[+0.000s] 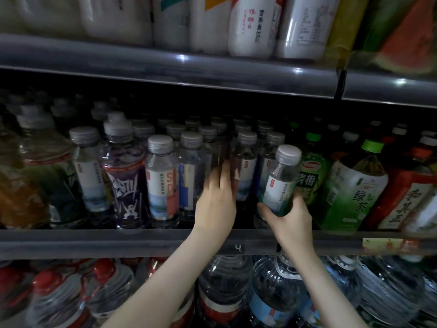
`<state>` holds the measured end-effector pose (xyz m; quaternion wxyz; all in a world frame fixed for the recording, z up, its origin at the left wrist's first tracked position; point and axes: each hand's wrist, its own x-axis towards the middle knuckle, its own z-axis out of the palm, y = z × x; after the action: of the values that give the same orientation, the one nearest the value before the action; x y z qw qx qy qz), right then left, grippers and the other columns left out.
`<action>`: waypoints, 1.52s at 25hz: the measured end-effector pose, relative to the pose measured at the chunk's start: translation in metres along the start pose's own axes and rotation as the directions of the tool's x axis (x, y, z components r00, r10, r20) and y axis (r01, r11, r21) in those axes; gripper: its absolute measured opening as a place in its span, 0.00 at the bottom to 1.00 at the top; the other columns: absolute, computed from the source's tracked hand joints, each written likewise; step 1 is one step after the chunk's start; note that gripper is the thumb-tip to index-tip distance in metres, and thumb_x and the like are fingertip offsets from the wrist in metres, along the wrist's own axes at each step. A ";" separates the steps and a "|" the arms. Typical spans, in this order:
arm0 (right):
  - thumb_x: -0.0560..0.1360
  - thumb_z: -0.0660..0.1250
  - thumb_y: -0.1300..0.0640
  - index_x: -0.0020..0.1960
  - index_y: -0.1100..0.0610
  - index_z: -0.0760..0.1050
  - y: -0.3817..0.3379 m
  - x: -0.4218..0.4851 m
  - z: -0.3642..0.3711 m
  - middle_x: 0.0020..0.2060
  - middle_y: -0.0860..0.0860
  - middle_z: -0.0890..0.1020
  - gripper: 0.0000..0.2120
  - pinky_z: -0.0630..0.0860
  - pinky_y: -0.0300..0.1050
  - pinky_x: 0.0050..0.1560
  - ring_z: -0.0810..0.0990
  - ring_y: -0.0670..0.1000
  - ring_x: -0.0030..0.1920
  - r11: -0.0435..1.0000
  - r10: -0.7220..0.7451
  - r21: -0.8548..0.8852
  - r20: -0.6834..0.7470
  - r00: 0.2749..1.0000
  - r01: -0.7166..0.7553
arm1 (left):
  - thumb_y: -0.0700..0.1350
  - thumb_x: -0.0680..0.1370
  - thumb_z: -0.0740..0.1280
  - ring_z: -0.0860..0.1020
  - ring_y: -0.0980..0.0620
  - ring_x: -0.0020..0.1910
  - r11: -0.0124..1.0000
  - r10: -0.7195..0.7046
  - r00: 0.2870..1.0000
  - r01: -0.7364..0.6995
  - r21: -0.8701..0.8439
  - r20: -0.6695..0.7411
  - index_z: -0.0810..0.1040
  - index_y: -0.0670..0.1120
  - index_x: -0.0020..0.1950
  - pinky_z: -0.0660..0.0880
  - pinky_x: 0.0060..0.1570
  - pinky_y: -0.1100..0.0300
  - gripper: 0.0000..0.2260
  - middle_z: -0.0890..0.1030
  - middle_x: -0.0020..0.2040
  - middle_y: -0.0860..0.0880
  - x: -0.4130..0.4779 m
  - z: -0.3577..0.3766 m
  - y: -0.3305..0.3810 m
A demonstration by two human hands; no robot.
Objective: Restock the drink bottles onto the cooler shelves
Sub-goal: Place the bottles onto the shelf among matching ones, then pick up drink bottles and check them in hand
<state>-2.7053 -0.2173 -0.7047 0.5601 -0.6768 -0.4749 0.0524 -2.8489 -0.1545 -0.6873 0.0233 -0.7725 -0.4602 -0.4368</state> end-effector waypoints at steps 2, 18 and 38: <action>0.66 0.78 0.55 0.60 0.56 0.71 -0.009 -0.010 0.010 0.50 0.48 0.76 0.26 0.69 0.39 0.48 0.75 0.46 0.50 0.997 -0.043 0.062 -0.027 0.999 0.045 | 0.34 0.74 0.67 0.73 0.39 0.57 0.976 0.210 0.926 -0.181 0.119 -0.313 0.71 0.39 0.68 0.76 0.54 0.47 0.22 0.74 0.62 0.37 -0.012 -0.022 -0.026; 0.68 0.77 0.53 0.61 0.52 0.71 -0.062 -0.042 0.053 0.55 0.48 0.79 0.25 0.73 0.42 0.52 0.78 0.48 0.54 0.961 -0.030 0.277 0.059 0.998 0.012 | 0.41 0.65 0.75 0.61 0.42 0.58 0.980 -0.200 0.960 0.199 -0.025 -0.196 0.57 0.40 0.71 0.68 0.55 0.40 0.40 0.67 0.63 0.34 -0.011 -0.085 -0.058; 0.70 0.75 0.54 0.65 0.58 0.69 -0.018 -0.012 -0.018 0.56 0.52 0.78 0.27 0.73 0.38 0.54 0.77 0.49 0.56 0.963 -0.016 0.252 -0.282 0.959 0.091 | 0.49 0.72 0.73 0.70 0.70 0.55 0.769 -0.153 0.985 0.170 -0.617 0.081 0.54 0.71 0.61 0.68 0.48 0.79 0.32 0.69 0.55 0.72 -0.022 -0.065 0.020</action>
<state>-2.7117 -0.2398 -0.6896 0.7070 -0.5841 -0.3987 0.0042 -2.8808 -0.2095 -0.6548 -0.2757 -0.7001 -0.3559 -0.5543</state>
